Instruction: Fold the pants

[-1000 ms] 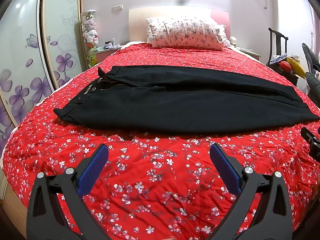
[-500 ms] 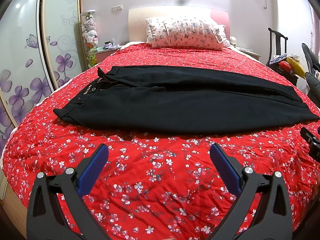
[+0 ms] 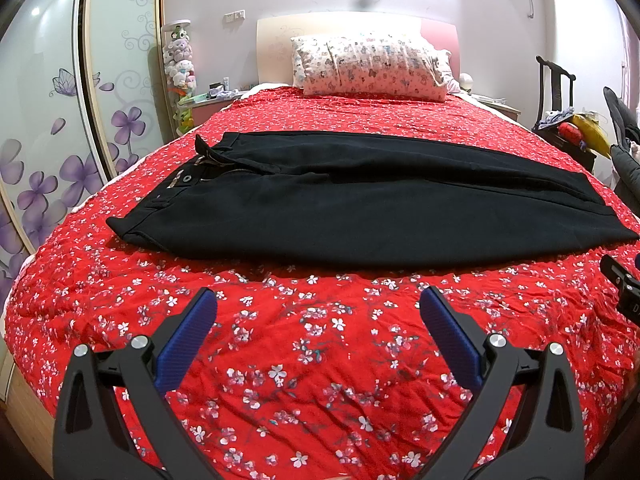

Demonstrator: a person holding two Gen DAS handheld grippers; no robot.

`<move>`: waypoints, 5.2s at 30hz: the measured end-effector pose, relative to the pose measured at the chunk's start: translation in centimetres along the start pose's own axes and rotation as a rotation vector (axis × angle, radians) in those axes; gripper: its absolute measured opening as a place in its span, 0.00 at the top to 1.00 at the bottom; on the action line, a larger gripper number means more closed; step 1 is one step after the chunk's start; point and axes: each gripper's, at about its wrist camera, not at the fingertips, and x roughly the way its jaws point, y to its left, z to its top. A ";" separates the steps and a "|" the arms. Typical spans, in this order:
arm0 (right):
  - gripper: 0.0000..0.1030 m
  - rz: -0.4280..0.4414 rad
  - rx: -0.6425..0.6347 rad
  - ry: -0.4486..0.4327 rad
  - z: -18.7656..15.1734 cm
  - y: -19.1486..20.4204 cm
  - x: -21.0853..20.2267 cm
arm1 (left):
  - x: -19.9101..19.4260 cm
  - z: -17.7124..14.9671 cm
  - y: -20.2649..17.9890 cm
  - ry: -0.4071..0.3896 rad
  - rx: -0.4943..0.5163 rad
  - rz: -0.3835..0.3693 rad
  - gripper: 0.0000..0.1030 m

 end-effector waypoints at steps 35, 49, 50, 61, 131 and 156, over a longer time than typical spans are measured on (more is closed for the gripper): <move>0.01 0.087 -0.022 0.018 0.9 0.0 -0.5 | 1.7 0.1 0.0 0.030 -0.029 -0.019 0.02; 0.01 0.118 -0.092 0.067 2.9 -0.1 0.1 | 2.4 2.4 2.1 0.026 -0.099 0.044 0.02; 0.01 0.133 -0.103 0.058 3.4 -0.1 0.0 | 2.3 2.8 2.1 0.022 -0.099 0.045 0.02; 0.01 0.306 0.201 0.090 17.8 -12.5 9.0 | 2.7 6.6 1.5 -0.140 -0.194 -0.018 0.02; 0.67 0.118 0.002 0.388 9.0 -23.2 12.4 | 6.0 4.6 3.7 -0.096 -0.339 -0.193 0.02; 0.61 0.244 1.144 0.501 5.0 -25.4 15.4 | 5.2 3.7 6.8 -0.061 -0.411 -0.177 0.02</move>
